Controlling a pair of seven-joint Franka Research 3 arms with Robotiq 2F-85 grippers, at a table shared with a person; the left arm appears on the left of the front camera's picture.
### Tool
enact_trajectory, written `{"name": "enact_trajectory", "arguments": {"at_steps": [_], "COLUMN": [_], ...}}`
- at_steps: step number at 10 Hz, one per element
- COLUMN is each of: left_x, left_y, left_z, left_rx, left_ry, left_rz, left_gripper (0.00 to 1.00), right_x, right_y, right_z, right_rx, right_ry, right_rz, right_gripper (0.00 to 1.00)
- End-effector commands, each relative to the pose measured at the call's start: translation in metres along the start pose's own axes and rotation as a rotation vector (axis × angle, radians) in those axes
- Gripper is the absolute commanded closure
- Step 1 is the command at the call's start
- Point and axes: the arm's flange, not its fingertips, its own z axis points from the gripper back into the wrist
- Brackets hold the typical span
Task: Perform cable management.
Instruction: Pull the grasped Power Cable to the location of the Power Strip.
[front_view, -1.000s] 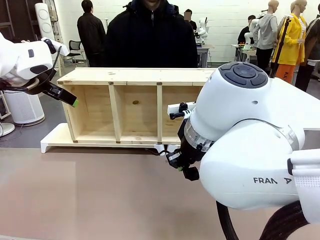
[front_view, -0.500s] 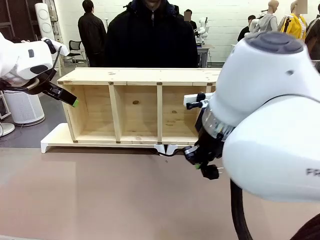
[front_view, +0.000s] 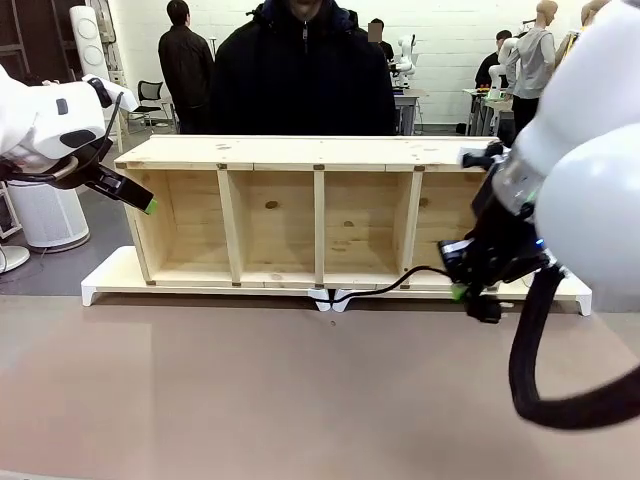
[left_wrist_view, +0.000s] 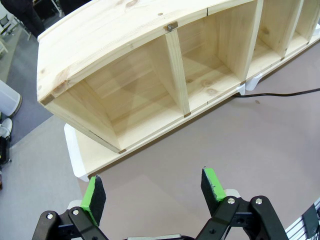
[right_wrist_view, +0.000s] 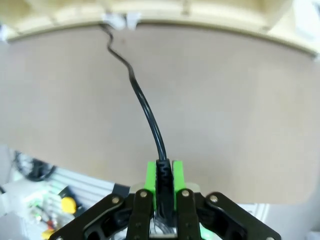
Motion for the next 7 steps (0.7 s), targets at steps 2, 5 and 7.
{"name": "enact_trajectory", "arguments": {"at_steps": [2, 5, 7], "left_x": [0.0, 0.0, 0.0], "left_y": [0.0, 0.0, 0.0], "left_z": [-0.001, -0.001, -0.001], "left_rx": [0.003, 0.003, 0.003], "left_ry": [-0.001, -0.001, -0.001], "left_rz": [-0.006, -0.006, -0.006], "left_gripper": [0.0, 0.0, 0.0], "right_x": [-0.048, -0.034, -0.03], "right_y": [-0.088, -0.132, -0.156], "right_z": [-0.046, -0.055, -0.06], "right_rx": [0.007, -0.103, -0.148], "right_ry": [0.023, 0.025, 0.039], "right_rz": [-0.106, -0.225, -0.286], "right_gripper": [0.84, 0.84, 0.84]}}
